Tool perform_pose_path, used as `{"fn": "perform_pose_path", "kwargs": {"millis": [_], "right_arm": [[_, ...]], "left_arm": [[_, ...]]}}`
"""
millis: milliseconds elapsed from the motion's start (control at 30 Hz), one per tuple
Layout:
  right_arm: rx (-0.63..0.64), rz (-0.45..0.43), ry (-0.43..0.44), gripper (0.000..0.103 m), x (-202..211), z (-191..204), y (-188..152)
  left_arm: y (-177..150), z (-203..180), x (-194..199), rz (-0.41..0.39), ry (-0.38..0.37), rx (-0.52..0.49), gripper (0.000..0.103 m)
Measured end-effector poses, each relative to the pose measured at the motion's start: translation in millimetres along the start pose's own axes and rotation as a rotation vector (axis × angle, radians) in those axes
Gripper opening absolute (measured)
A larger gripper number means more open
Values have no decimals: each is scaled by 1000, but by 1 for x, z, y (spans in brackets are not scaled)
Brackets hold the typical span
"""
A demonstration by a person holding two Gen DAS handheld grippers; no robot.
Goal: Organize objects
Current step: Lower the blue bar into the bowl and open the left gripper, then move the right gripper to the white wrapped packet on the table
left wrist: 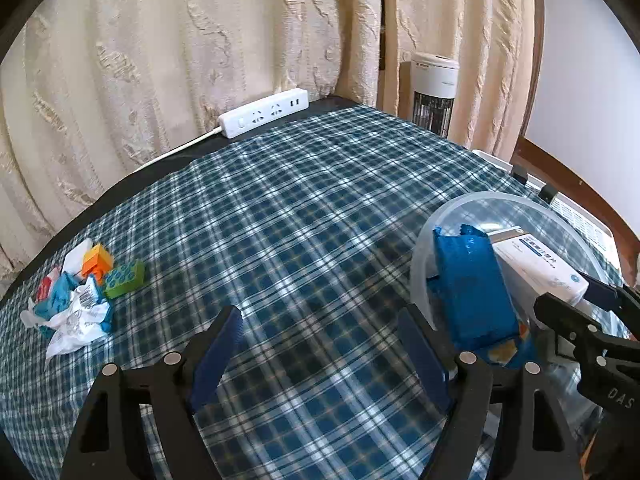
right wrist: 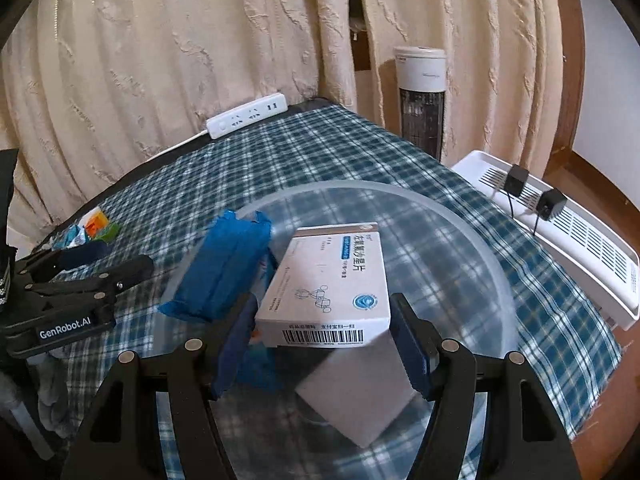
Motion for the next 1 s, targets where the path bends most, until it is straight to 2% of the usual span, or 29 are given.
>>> {"fn": "perform_pose_path", "kwargs": {"millis": [100, 167, 233, 300, 500, 667, 1000], "right_arm": [[17, -2, -5, 68, 1, 6, 2], [19, -12, -38, 68, 4, 7, 4], [-1, -29, -81, 68, 8, 4, 6], [-34, -49, -101, 68, 13, 1, 9], [-67, -154, -156, 68, 34, 10, 17], [-57, -188, -74, 68, 38, 38, 23], [51, -111, 120, 69, 21, 114, 14]], "left_arm": [[-3, 11, 2, 4, 2, 21, 84], [-5, 18, 3, 6, 5, 37, 84], [-8, 28, 3, 9, 10, 60, 93], [-9, 36, 5, 11, 12, 82, 95], [-19, 64, 10, 22, 38, 131, 96], [-26, 89, 15, 17, 71, 169, 98], [-48, 140, 24, 23, 142, 252, 98]]}}
Point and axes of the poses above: each gripper's, at about its wrist camera, not at the fingertips, and x roughly against the way its jaws point, z to its left, y to its top, the point moved 1 cm from there along -x, roughly the way its jaws point, and after that the axes turned 2 degrees about x, right-handed, at the moved point
